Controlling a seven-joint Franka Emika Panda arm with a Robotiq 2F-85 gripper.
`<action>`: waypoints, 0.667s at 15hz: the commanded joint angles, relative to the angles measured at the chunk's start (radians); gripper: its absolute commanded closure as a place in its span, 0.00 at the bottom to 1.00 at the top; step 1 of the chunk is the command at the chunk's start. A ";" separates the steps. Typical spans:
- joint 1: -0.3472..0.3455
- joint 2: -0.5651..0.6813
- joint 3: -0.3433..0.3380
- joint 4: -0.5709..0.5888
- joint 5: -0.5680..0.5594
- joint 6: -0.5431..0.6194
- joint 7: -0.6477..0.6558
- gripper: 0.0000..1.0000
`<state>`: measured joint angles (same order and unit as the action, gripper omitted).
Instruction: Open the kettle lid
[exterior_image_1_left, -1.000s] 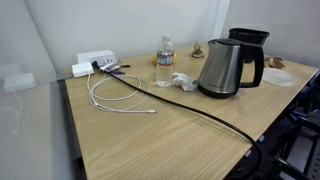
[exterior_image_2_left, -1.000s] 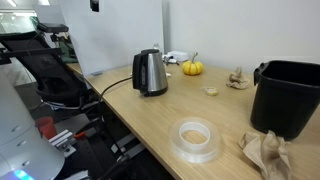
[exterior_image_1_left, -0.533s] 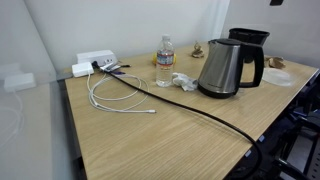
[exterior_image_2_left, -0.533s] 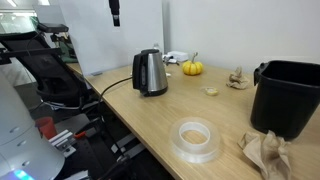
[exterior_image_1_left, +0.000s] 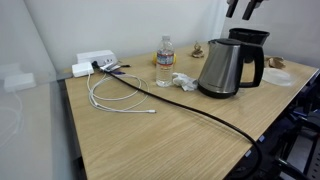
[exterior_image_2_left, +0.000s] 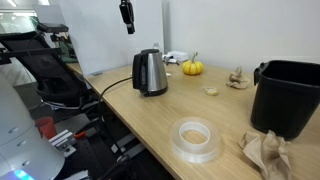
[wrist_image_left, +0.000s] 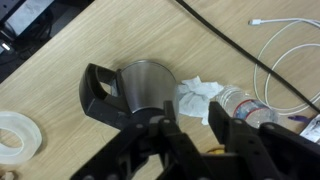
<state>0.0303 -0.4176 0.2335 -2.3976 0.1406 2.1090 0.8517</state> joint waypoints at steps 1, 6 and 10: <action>-0.023 0.015 0.011 -0.012 -0.058 0.065 0.098 0.89; -0.032 0.030 0.011 -0.028 -0.169 0.099 0.200 1.00; -0.035 0.054 0.020 -0.035 -0.285 0.117 0.263 1.00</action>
<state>0.0122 -0.3789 0.2342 -2.4221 -0.0772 2.1930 1.0692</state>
